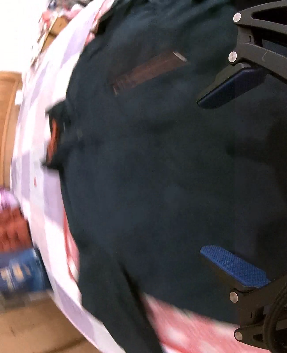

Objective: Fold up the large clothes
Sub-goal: 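Grasp the sleeve cuff with the right gripper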

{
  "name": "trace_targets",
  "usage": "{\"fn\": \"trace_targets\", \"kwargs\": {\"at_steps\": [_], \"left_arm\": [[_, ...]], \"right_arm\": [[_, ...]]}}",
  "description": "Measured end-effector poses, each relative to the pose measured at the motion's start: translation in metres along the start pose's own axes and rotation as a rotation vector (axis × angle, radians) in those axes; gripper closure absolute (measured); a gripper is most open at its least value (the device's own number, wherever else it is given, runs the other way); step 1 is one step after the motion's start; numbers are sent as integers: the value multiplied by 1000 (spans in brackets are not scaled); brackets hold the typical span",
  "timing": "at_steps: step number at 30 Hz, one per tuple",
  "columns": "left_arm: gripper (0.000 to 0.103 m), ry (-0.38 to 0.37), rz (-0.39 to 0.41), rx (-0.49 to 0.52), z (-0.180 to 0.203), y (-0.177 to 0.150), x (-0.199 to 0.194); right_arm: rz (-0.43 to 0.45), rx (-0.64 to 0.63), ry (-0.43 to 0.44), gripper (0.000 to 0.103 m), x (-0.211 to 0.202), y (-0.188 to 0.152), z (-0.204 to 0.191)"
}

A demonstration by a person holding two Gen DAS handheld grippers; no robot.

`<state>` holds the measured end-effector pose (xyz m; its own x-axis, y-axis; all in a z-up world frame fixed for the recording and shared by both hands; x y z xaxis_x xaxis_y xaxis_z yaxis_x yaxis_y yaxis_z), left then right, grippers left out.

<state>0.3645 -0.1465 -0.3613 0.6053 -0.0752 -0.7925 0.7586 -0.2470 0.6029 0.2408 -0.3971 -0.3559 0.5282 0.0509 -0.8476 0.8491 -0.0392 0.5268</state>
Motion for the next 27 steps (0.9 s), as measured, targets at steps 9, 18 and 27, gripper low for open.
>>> {"fn": "trace_targets", "kwargs": {"at_steps": [9,18,27], "left_arm": [[1,-7,-1,121,97,48,50],[0,0,21,102,178,44,81],[0,-26,57,52,171,34,75]], "right_arm": [[-107,16,-225,3,53,27,139],[83,108,-197,3,6,65,228],[-48,337,-345,3,53,39,381]]}}
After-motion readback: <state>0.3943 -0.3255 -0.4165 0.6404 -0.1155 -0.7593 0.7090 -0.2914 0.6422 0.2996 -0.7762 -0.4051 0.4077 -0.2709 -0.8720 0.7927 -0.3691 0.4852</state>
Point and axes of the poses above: each gripper's, at about its wrist camera, not at the fingertips, and x roughly the way its jaws point, z to its right, y to its top, the point moved 7 cm from there along x, roughly the way its jaws point, and after that the axes turned 7 degrees about y, right-handed, at the moved point
